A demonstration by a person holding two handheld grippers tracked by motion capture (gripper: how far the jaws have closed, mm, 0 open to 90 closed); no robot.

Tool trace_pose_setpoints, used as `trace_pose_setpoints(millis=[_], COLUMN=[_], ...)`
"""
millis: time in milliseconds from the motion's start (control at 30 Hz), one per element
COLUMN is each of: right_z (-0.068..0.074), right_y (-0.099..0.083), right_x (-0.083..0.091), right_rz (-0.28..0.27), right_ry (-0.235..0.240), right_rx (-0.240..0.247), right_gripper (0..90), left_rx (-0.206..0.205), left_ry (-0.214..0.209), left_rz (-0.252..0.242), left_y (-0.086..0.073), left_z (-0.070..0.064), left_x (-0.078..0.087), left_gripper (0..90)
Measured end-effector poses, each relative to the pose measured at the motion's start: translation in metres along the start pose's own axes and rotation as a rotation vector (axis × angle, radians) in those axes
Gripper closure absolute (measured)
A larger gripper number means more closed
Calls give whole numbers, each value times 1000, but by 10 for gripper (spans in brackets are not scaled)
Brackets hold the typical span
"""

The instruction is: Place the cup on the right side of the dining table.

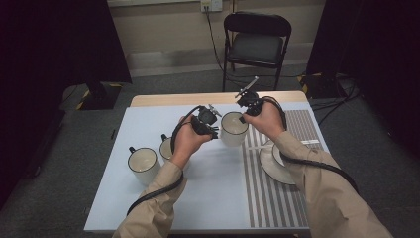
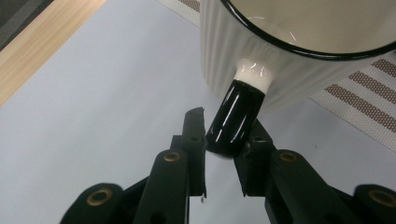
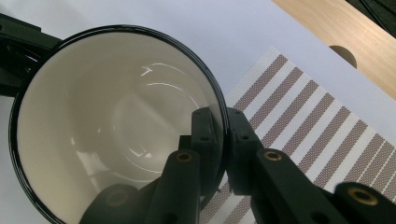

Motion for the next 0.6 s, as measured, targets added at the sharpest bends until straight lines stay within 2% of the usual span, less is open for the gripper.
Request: trace_pose_setpoints(millis=[600], right_z=[-13], right_y=[-8], right_x=[3], right_rz=[-2], right_ry=[-23], right_rx=[-13], right_gripper=[840], left_rx=[-3], left_ry=[-1], left_rz=[-1], left_y=[11], left_z=[-5], left_x=[-13], left_gripper=[755])
Point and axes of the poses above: each handheld gripper's, and its own axes: x roughly backward along the jaws, y roughly out of its top, z roughly to its left, the point moved 4 cm from there along -x, roughly forward along the jaws, and after that the axes turned 8 degrees about -z, right-handed, at the moved point
